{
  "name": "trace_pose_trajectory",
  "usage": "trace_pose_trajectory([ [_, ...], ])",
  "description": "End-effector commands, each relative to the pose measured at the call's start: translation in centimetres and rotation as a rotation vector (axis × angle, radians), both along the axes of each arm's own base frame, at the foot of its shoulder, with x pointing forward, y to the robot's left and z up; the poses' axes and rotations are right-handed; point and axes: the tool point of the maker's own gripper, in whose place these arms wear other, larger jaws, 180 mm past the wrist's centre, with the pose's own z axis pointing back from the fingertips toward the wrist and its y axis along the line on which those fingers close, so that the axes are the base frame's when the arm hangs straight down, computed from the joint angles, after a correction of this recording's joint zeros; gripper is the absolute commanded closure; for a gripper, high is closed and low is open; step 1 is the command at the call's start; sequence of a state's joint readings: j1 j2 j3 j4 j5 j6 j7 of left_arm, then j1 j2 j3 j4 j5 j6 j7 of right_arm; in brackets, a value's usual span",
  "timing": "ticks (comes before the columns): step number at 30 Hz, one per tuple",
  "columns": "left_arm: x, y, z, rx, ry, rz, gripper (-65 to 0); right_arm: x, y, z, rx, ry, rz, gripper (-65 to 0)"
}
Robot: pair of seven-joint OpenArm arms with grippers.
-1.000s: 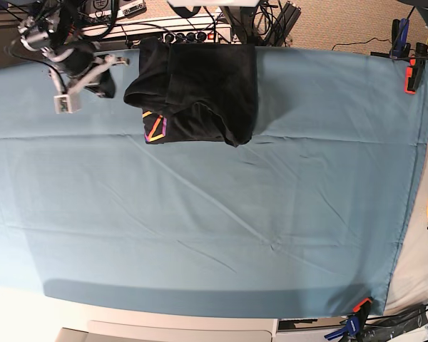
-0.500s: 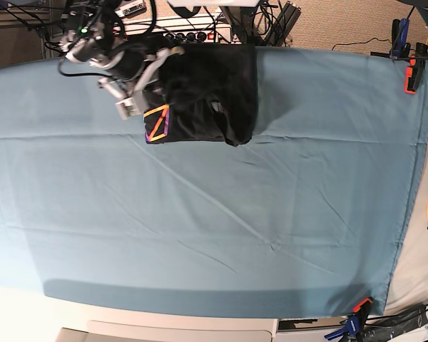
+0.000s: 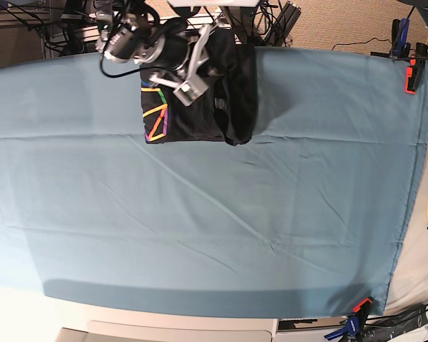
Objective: Fold the T-shirt properly
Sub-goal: 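Press the folded end flat, open the right gripper and withdraw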
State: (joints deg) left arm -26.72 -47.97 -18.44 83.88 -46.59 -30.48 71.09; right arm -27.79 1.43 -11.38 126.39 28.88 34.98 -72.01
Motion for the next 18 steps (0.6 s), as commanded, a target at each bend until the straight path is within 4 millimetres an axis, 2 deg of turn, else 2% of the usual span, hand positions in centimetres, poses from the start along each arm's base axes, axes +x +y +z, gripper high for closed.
trace_pose_trajectory([
  [1, 0.4, 0.6, 2.4, 0.015, -0.062, 0.002, -18.1, 0.0, 0.8, 1.0, 0.037, -0.034, 0.027, 0.0],
  [6, 0.4, 0.6, 2.4, 0.016, -0.062, 0.003, -18.1, 1.0, 0.6, 1.4, 0.038, -0.070, 0.017, 0.0],
  [12, 0.2, 0.8, 1.9, 0.003, -0.044, 0.027, -18.1, 5.0, -2.3, 1.9, -0.052, -0.185, -0.077, 0.0],
  [14, -0.3, 0.7, 0.9, 0.000, -0.016, 0.024, -18.1, 6.3, -3.8, 2.1, -0.093, -0.216, -0.117, 0.0],
  [17, -1.5, -0.3, -1.8, -0.044, 0.049, -0.001, -18.1, 8.4, -6.0, 3.0, -0.116, -0.279, -0.192, 0.0],
  [18, -1.9, -0.5, -2.8, -0.052, 0.072, -0.004, -18.1, 9.1, -6.7, 3.4, -0.116, -0.302, -0.217, -2.2],
])
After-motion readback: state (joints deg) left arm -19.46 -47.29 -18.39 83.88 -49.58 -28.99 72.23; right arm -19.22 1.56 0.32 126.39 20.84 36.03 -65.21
